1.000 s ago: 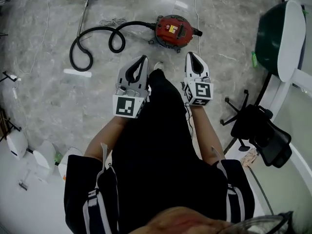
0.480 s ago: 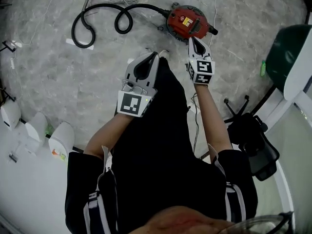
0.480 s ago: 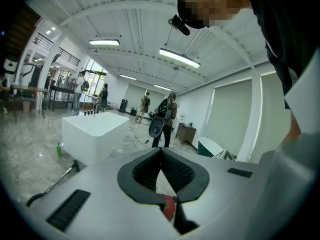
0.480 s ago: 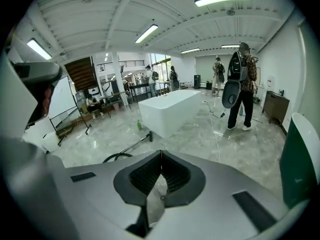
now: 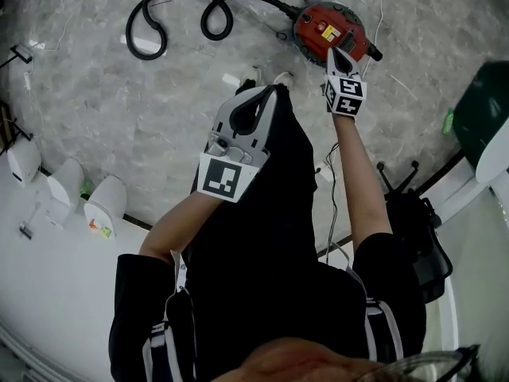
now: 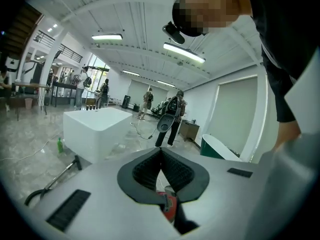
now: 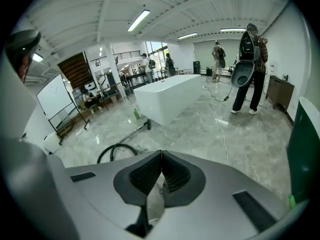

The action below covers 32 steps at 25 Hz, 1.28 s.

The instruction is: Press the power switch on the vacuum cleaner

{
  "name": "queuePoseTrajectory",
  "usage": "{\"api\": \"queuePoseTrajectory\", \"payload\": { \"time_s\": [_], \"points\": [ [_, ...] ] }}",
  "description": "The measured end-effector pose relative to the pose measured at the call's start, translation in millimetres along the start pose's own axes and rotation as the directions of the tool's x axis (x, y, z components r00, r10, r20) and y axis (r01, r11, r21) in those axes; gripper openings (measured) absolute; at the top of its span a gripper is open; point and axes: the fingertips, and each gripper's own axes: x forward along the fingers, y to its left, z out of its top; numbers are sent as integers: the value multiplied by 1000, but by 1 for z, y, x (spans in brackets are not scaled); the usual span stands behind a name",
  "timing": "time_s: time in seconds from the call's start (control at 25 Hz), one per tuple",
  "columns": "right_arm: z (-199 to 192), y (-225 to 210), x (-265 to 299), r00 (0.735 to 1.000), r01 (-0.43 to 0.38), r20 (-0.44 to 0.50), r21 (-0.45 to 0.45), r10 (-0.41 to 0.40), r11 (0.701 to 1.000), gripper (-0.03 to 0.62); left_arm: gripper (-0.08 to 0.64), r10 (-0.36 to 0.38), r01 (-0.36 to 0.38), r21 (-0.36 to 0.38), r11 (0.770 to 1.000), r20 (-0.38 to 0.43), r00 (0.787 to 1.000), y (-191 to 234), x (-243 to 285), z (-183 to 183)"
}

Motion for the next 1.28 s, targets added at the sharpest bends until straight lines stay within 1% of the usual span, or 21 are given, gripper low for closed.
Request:
{"api": "queuePoseTrajectory", "payload": {
  "time_s": [0.08,0.24,0.4,0.56,0.72,0.88,1.04,1.16,1.28],
  "points": [
    [-6,-10,16,1000,21,-20,-20,-22,1000,17,18,-9,9,2,1000,-13,1000,2,7,-6],
    [-16,-19,36,997,47,-52,-50,-50,998,17,18,-9,8,-34,999,-24,1000,4,15,-15],
    [-38,-29,66,988,47,-142,-60,-55,997,17,18,-3,2,-33,999,-32,999,5,26,-26],
    [-66,-36,97,974,40,-223,-55,-51,998,17,18,-22,19,-42,999,-67,998,3,32,-50],
    [-84,-43,127,967,30,-252,-64,-45,998,17,18,-18,13,-59,998,-87,996,8,39,-72],
    [-99,-47,144,958,30,-284,-66,-48,997,17,18,0,-7,-77,997,-90,996,12,39,-85],
    [-117,-51,161,951,10,-306,-69,-30,998,17,18,16,-24,-86,996,-94,995,15,45,-94],
    [-131,-60,177,936,13,-349,-98,-46,995,17,18,25,-35,-105,994,-98,995,18,50,-101],
    [-146,-71,184,918,53,-385,-127,-98,991,17,18,35,-48,-119,992,-107,994,17,47,-108]
  ]
}}
